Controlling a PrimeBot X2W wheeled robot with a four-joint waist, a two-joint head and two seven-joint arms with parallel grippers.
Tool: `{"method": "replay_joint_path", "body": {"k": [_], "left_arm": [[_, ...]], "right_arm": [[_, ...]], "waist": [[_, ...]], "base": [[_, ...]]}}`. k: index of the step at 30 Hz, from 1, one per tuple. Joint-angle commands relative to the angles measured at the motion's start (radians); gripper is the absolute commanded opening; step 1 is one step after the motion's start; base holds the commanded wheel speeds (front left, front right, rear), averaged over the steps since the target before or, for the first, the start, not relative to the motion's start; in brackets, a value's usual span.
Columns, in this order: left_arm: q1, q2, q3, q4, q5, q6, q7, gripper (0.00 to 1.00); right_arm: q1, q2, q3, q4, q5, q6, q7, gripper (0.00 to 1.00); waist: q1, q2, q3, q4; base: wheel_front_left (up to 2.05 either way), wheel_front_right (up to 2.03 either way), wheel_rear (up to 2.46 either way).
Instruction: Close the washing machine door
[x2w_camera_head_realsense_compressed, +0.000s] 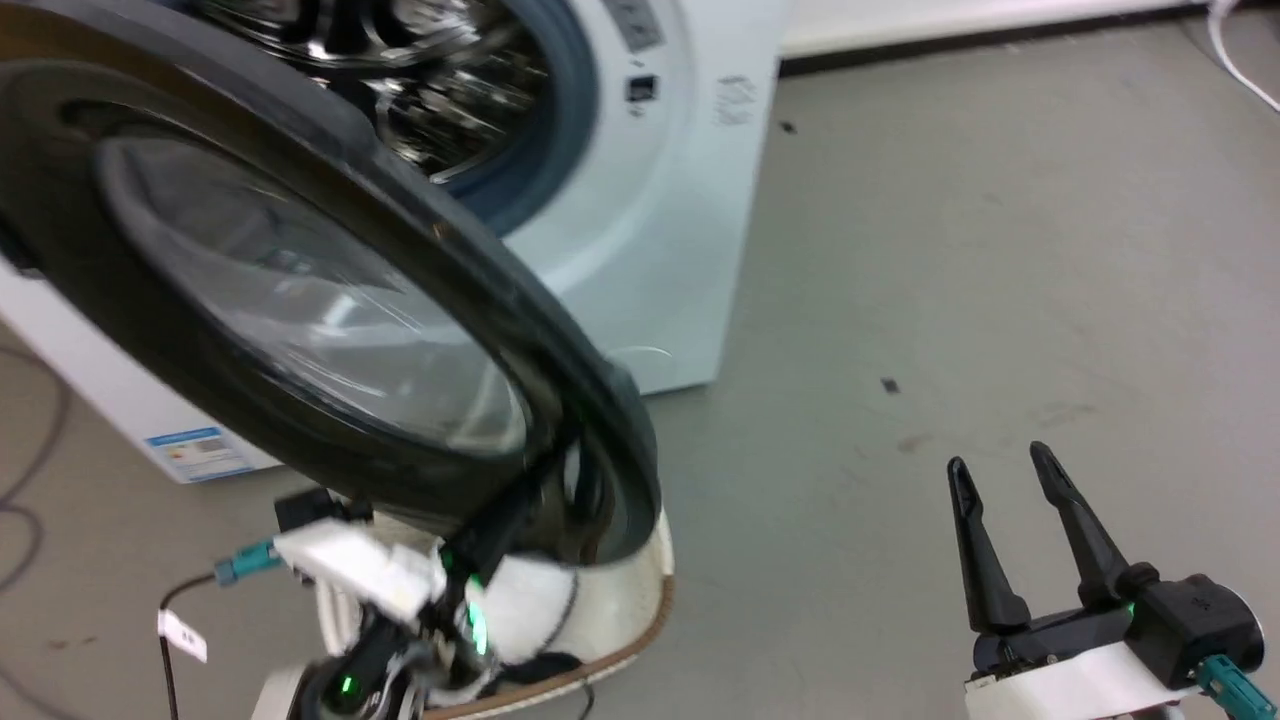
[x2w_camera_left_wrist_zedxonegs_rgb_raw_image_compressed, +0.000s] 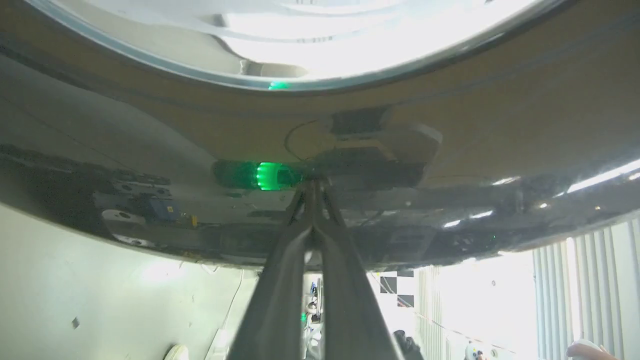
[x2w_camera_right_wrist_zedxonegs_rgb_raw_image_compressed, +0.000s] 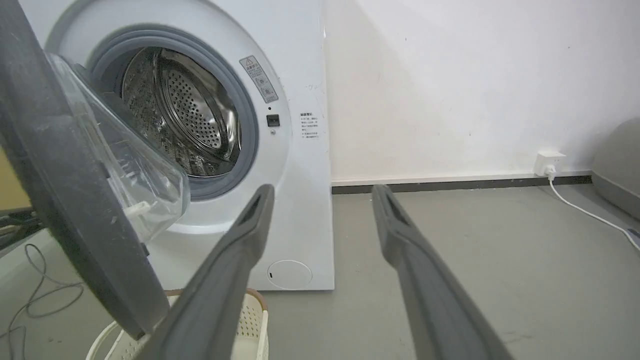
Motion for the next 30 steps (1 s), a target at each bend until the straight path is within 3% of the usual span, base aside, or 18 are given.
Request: {"method": "replay_joint_path", "body": {"k": [1, 7, 14, 21, 26, 30], "left_arm": [[-0.059, -0.001, -0.014, 0.022, -0.004, -0.011, -0.066, 0.00], [-0.201, -0.001, -0.046, 0.106, -0.002, -0.020, -0.284, 0.00], [-0.282, -0.001, -0.085, 0.144, -0.004, -0.021, -0.366, 0.00], [-0.266, 0.005, -0.137, 0.148, 0.033, -0.021, -0.378, 0.00], [-0.181, 0.056, -0.224, 0.090, 0.137, -0.021, -0.384, 0.00], [-0.095, 0.169, -0.338, 0.041, 0.333, -0.021, -0.462, 0.00]], "right_arm": [[-0.016, 0.003, -0.001, -0.006, 0.006, -0.001, -0.004, 1.00], [-0.025, 0.003, -0.002, -0.007, 0.012, -0.001, -0.004, 1.00], [-0.033, 0.003, -0.007, -0.005, 0.019, -0.001, -0.004, 1.00], [-0.027, 0.003, -0.011, -0.001, 0.023, -0.001, -0.004, 1.00], [-0.017, 0.003, -0.020, 0.003, 0.019, -0.001, -0.004, 1.00], [-0.005, 0.003, -0.037, 0.002, 0.019, -0.001, -0.004, 1.00]], "waist": [[0.0000, -0.0001, 0.045, -0.052], [0.0000, -0.0001, 0.072, -0.091], [0.0000, -0.0001, 0.073, -0.101], [0.0000, -0.0001, 0.053, -0.060], [0.0000, -0.0001, 0.015, -0.008], [0.0000, -0.0001, -0.021, 0.042]], "base": [[0.00, 0.00, 0.00], [0.00, 0.00, 0.00], [0.00, 0.00, 0.00], [0.00, 0.00, 0.00], [0.00, 0.00, 0.00], [0.00, 0.00, 0.00]]}}
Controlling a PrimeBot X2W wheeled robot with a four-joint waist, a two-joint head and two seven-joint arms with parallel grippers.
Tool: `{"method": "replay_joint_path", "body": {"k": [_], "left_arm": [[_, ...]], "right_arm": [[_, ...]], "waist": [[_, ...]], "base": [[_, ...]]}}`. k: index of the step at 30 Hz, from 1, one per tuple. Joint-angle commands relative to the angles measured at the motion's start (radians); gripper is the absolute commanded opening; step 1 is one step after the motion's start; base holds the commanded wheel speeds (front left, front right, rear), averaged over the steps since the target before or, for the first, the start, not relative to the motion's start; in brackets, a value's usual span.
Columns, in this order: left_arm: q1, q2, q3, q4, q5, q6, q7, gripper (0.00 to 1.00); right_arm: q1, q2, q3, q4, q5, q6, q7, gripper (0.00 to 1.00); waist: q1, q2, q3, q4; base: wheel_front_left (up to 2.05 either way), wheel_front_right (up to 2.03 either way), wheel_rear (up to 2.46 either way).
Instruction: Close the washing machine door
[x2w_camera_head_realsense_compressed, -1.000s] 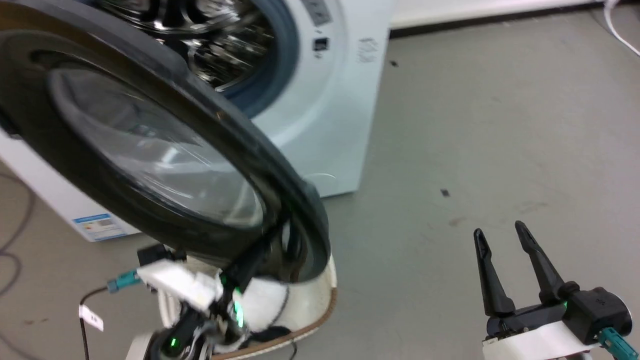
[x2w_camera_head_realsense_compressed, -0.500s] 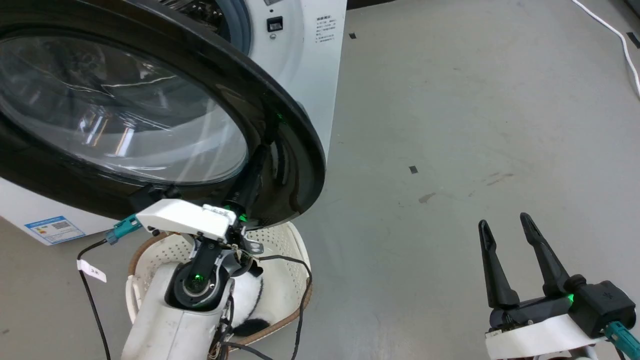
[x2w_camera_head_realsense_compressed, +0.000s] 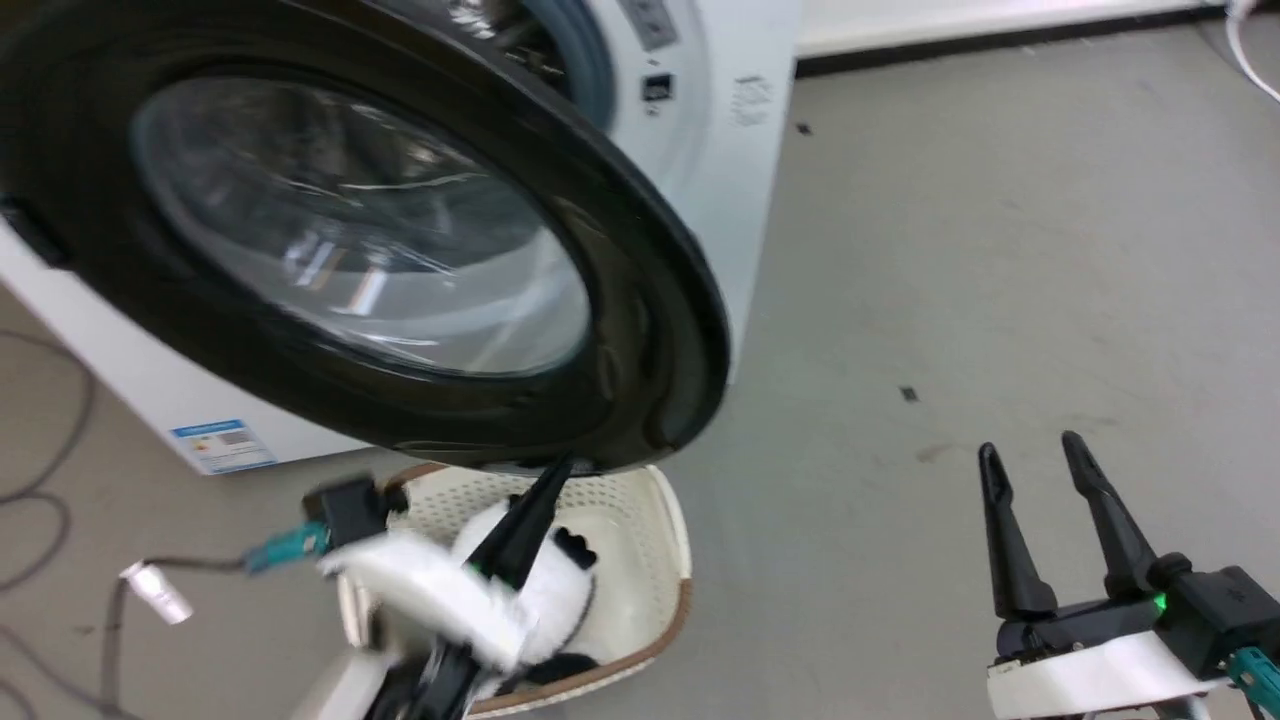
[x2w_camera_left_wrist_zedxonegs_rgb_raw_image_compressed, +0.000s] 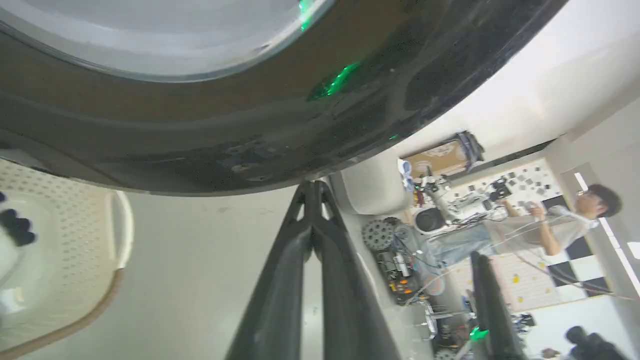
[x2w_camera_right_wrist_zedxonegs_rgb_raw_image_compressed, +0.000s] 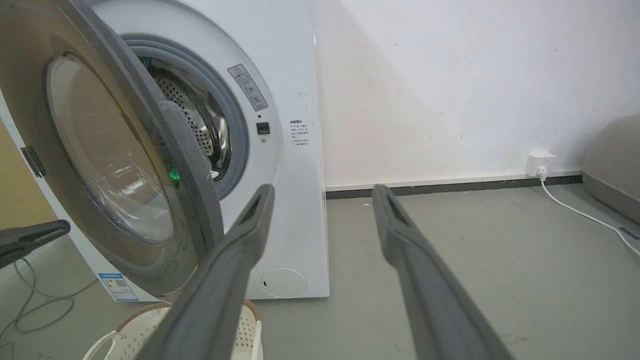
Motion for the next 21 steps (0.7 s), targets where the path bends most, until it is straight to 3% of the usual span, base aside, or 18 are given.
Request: {"method": "replay_joint_path", "body": {"k": [1, 4, 7, 10, 14, 18, 19, 20, 21], "left_arm": [[0.023, 0.050, -0.029, -0.006, 0.077, -0.005, -0.043, 0.00], [0.051, 0.148, -0.099, 0.015, 0.289, -0.005, -0.165, 0.00], [0.066, 0.184, -0.099, 0.029, 0.407, 0.015, -0.266, 0.00], [0.085, 0.205, -0.047, -0.004, 0.516, 0.071, -0.304, 0.00], [0.151, 0.145, 0.131, -0.149, 0.645, 0.120, -0.308, 0.00], [0.256, 0.063, 0.274, -0.279, 0.792, 0.092, -0.308, 0.00], [0.279, 0.043, 0.298, -0.300, 0.827, 0.083, -0.308, 0.07], [0.300, 0.022, 0.318, -0.317, 0.859, 0.074, -0.308, 0.37], [0.321, 0.005, 0.332, -0.329, 0.893, 0.067, -0.308, 0.77]], "right_arm": [[0.016, 0.003, -0.006, -0.001, 0.000, -0.001, -0.004, 1.00], [0.033, 0.003, -0.016, -0.004, -0.004, -0.001, -0.004, 1.00], [0.047, 0.003, -0.020, -0.004, -0.006, -0.001, -0.004, 1.00], [0.052, 0.003, -0.018, -0.009, -0.006, -0.001, -0.004, 1.00], [0.064, 0.003, -0.024, -0.017, -0.005, -0.001, -0.004, 1.00], [0.066, 0.003, -0.014, -0.024, -0.001, -0.001, -0.004, 1.00], [0.067, 0.003, -0.011, -0.027, 0.004, -0.001, -0.004, 1.00], [0.069, 0.003, -0.008, -0.029, 0.005, -0.001, -0.004, 1.00], [0.070, 0.003, -0.002, -0.031, 0.004, -0.001, -0.004, 1.00]], "waist": [[0.0000, -0.0001, -0.035, 0.045], [0.0000, -0.0001, -0.058, 0.090], [0.0000, -0.0001, -0.074, 0.133], [0.0000, -0.0001, -0.086, 0.165], [0.0000, -0.0001, -0.095, 0.202], [0.0000, -0.0001, -0.102, 0.224], [0.0000, -0.0001, -0.104, 0.228], [0.0000, -0.0001, -0.106, 0.232], [0.0000, -0.0001, -0.109, 0.236]], "base": [[0.00, 0.00, 0.00], [0.00, 0.00, 0.00], [0.00, 0.00, 0.00], [0.00, 0.00, 0.00], [0.00, 0.00, 0.00], [0.00, 0.00, 0.00], [0.00, 0.00, 0.00], [0.00, 0.00, 0.00], [0.00, 0.00, 0.00]]}}
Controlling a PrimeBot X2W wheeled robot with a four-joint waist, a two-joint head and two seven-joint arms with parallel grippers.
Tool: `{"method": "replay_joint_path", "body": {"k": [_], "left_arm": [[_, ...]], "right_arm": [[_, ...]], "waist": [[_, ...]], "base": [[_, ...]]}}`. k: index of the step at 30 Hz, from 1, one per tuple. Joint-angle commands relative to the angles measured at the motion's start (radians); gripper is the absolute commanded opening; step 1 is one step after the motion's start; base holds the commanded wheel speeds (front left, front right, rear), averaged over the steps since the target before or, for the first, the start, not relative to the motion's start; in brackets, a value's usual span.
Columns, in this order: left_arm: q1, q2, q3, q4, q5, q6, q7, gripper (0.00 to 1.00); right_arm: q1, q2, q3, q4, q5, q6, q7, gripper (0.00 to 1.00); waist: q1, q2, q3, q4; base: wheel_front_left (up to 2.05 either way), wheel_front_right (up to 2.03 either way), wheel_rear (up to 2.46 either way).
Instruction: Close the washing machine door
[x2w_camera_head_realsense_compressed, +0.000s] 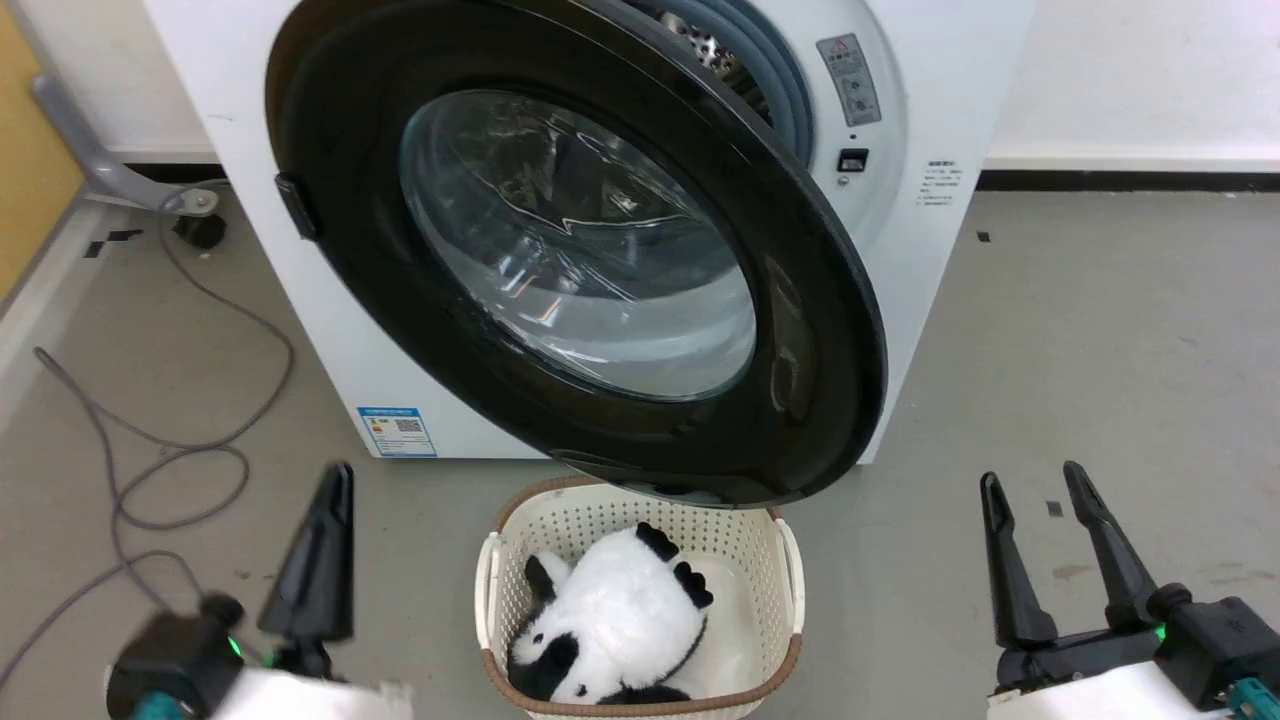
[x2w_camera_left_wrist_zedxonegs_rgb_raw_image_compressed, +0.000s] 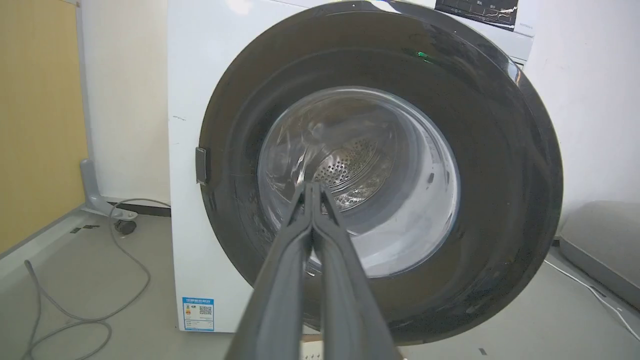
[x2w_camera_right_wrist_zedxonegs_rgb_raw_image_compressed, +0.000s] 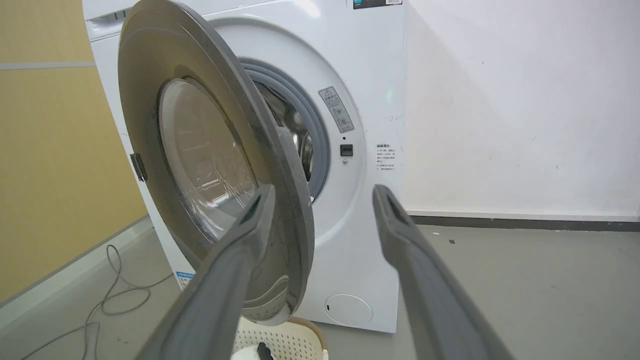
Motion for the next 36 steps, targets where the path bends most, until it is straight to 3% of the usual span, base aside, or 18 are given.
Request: {"method": "replay_joint_path", "body": {"k": [1, 4, 9, 11, 12, 18, 25, 36], "left_arm": [[0.034, -0.021, 0.012, -0.010, 0.051, -0.013, -0.005, 1.00], [0.081, -0.047, 0.001, 0.000, 0.150, -0.030, -0.005, 1.00], [0.106, -0.099, 0.017, 0.018, 0.196, -0.051, -0.005, 1.00], [0.105, -0.109, 0.020, 0.025, 0.204, -0.060, -0.005, 1.00], [0.105, -0.113, 0.018, 0.029, 0.209, -0.063, -0.005, 1.00], [0.090, -0.128, 0.000, 0.038, 0.224, -0.075, -0.005, 1.00], [0.038, -0.140, -0.024, 0.047, 0.228, -0.078, -0.005, 1.00], [-0.047, -0.149, -0.065, 0.039, 0.217, -0.079, -0.005, 1.00]], "right_arm": [[0.013, 0.002, 0.011, -0.009, 0.003, -0.001, -0.004, 1.00], [0.020, 0.002, 0.031, -0.019, 0.000, -0.001, -0.004, 1.00], [0.025, 0.002, 0.064, -0.018, -0.008, -0.001, -0.004, 1.00], [0.024, -0.005, 0.087, -0.010, -0.011, -0.001, -0.004, 0.20], [0.024, -0.016, 0.105, -0.002, -0.008, -0.001, -0.004, 0.00], [-0.037, -0.107, 0.223, 0.040, 0.021, -0.001, -0.004, 0.00], [-0.228, -0.235, 0.344, 0.151, 0.060, -0.001, -0.004, 0.00], [-0.509, -0.345, 0.275, 0.356, 0.158, -0.001, 0.004, 0.00]], "waist": [[0.0000, 0.0000, -0.008, 0.009], [0.0000, 0.0000, -0.016, 0.017], [0.0000, 0.0000, -0.024, 0.032], [0.0000, 0.0000, -0.026, 0.041], [0.0000, 0.0000, -0.025, 0.047], [0.0000, 0.0000, 0.008, 0.078], [0.0000, 0.0000, 0.096, 0.112], [0.0000, 0.0000, 0.210, 0.191]], "base": [[0.00, 0.00, 0.00], [0.00, 0.00, 0.00], [0.00, 0.00, 0.00], [0.00, 0.00, 0.00], [0.00, 0.00, 0.00], [0.00, 0.00, 0.00], [0.00, 0.00, 0.00], [0.00, 0.00, 0.00]]}}
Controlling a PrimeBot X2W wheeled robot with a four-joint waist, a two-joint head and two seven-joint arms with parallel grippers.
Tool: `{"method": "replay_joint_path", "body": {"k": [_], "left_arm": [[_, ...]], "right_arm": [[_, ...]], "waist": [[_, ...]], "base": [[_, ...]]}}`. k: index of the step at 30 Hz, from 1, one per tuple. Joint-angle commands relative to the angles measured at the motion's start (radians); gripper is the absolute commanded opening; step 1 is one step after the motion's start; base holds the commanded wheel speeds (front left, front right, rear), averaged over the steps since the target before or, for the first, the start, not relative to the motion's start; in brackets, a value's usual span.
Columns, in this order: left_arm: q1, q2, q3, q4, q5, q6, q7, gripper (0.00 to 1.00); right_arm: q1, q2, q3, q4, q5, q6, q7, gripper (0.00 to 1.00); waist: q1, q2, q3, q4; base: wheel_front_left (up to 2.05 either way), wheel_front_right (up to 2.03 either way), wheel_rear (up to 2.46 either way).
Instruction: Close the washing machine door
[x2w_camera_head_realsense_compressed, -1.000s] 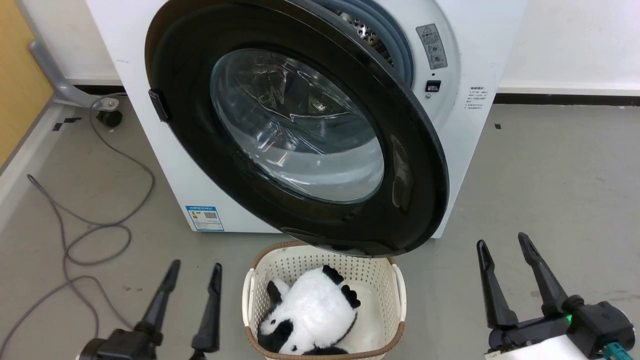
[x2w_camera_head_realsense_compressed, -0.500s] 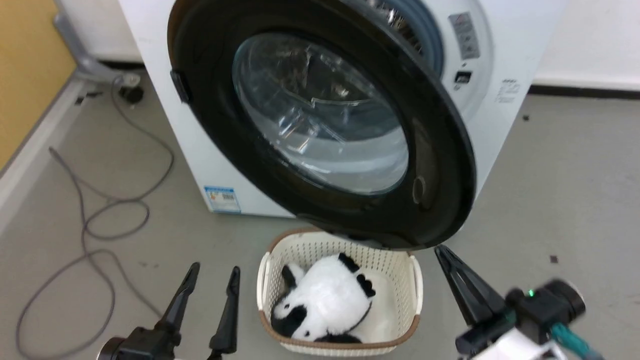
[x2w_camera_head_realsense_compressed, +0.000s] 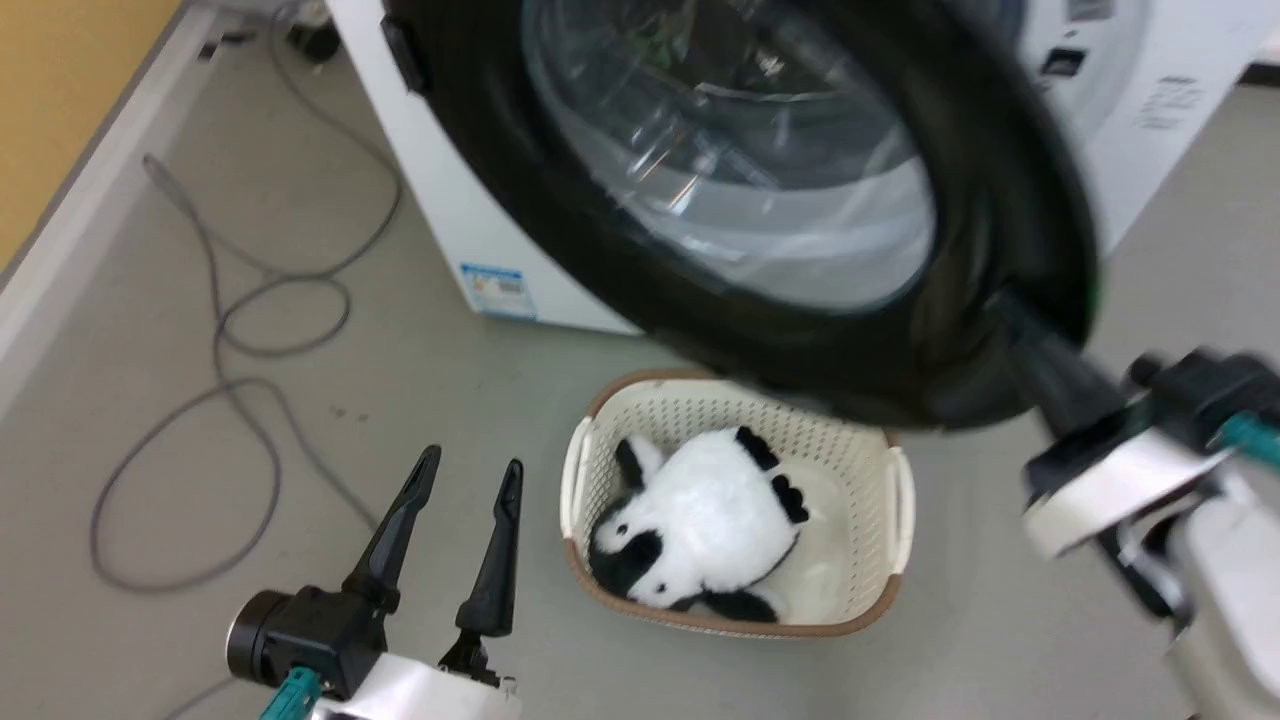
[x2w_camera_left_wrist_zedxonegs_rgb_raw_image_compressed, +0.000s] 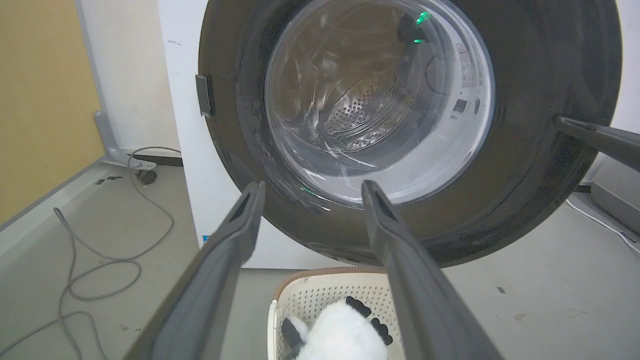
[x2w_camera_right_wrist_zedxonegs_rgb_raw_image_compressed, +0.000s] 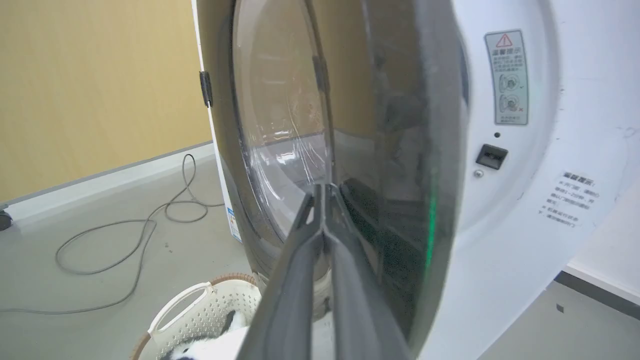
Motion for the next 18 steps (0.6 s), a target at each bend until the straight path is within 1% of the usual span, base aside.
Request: {"method": "replay_joint_path", "body": {"k": [1, 4, 8, 18], "left_arm": [[-0.023, -0.004, -0.002, -0.004, 0.000, -0.004, -0.005, 1.00], [-0.041, -0.006, 0.000, -0.012, -0.001, -0.004, -0.005, 1.00], [-0.067, -0.009, -0.001, -0.022, 0.005, -0.004, -0.005, 1.00], [-0.120, -0.011, -0.017, -0.024, 0.012, -0.004, -0.005, 1.00]], "right_arm": [[-0.052, -0.025, -0.034, 0.035, 0.022, -0.003, 0.007, 0.00], [-0.115, -0.048, -0.064, 0.079, 0.041, -0.003, 0.017, 0.00], [-0.199, -0.062, -0.109, 0.139, 0.041, -0.003, 0.031, 0.00], [-0.413, -0.082, -0.176, 0.266, 0.023, -0.003, 0.078, 0.00]], "waist": [[0.0000, -0.0001, 0.037, 0.032], [0.0000, -0.0001, 0.067, 0.047], [0.0000, -0.0001, 0.107, 0.063], [0.0000, -0.0001, 0.179, 0.099]], "base": [[0.00, 0.00, 0.00], [0.00, 0.00, 0.00], [0.00, 0.00, 0.00], [0.00, 0.00, 0.00]]}}
